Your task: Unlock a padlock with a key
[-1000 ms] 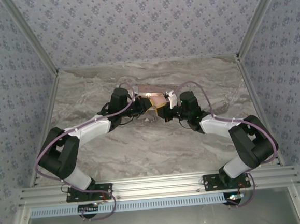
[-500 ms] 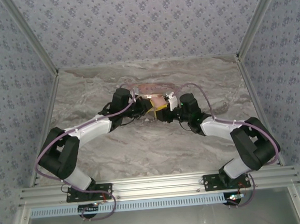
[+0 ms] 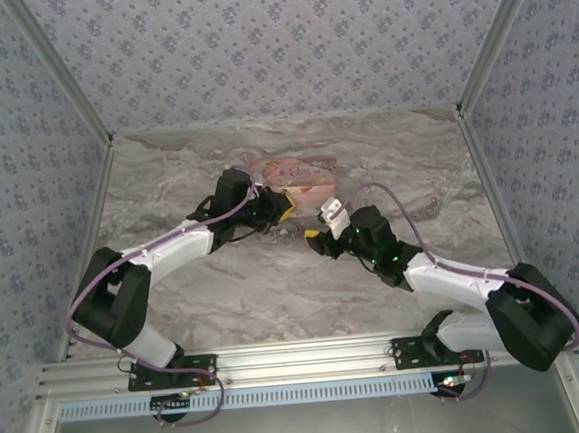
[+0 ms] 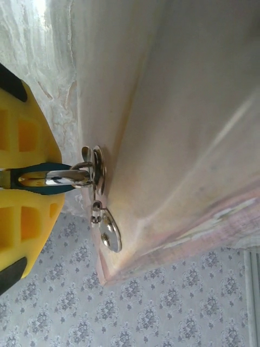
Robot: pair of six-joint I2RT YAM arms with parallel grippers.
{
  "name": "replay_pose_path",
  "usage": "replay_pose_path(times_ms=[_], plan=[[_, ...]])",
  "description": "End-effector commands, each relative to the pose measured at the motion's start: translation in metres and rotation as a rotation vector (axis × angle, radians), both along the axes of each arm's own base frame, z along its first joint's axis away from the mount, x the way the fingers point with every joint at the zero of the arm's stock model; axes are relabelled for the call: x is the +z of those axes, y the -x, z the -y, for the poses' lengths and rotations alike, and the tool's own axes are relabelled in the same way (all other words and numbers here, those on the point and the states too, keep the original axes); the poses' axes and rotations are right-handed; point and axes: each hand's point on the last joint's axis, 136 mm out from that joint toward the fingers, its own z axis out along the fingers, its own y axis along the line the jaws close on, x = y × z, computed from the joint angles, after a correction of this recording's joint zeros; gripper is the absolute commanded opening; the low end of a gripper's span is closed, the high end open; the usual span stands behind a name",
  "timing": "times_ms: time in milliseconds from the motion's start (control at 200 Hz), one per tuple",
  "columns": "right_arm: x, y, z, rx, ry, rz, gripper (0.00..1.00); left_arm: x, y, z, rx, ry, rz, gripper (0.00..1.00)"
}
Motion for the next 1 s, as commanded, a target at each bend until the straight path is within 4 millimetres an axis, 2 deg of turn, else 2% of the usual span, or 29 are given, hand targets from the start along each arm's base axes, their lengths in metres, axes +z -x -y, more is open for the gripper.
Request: replay_pose_path(times_ms=[0, 95, 220, 620, 994], plan=[[0.013, -0.011, 0.007, -0.046, 0.175, 0.196, 0.54, 0.029, 0.004, 0.007, -0.019, 0.086, -0.034, 0.0], [0.018, -0.011, -0.004, -0.019, 0.256, 0.3, 0.55, 0.028, 0.004, 0.008, -0.017, 0.09, -0.048, 0.0], [0.022, -0.016, -0.013, -0.013, 0.296, 0.347, 0.55, 0.028, 0.005, 0.008, -0.018, 0.092, -0.053, 0.0], [0.026, -0.033, -0.029, -0.025, 0.289, 0.374, 0.48, 0.026, 0.005, 0.011, -0.03, 0.102, -0.068, 0.0], [0.018, -0.042, -0.033, -0.047, 0.292, 0.344, 0.17, 0.027, 0.007, 0.012, -0.04, 0.106, -0.066, 0.0]])
